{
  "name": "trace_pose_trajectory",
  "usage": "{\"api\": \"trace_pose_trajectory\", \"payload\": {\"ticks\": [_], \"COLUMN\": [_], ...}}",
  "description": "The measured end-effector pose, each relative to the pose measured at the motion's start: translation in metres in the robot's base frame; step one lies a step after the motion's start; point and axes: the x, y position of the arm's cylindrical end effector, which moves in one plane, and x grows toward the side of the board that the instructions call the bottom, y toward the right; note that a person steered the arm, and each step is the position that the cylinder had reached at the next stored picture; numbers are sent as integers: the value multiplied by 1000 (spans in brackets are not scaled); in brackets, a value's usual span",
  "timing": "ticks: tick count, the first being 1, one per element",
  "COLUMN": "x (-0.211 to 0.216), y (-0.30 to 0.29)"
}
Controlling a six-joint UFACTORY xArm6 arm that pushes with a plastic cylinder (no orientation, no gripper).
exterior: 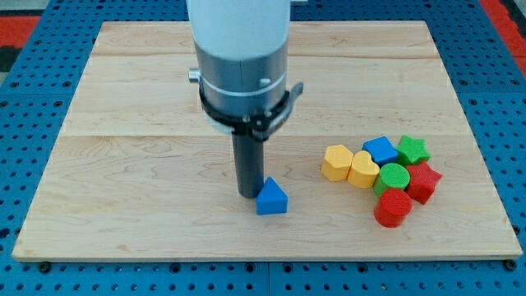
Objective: Push the blue triangle into the yellow blocks
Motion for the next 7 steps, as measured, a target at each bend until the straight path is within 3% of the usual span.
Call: {"api": "trace_pose_trajectory", "payload": {"ticks": [2,4,7], "x": [54,29,-4], "y": [18,5,95]}}
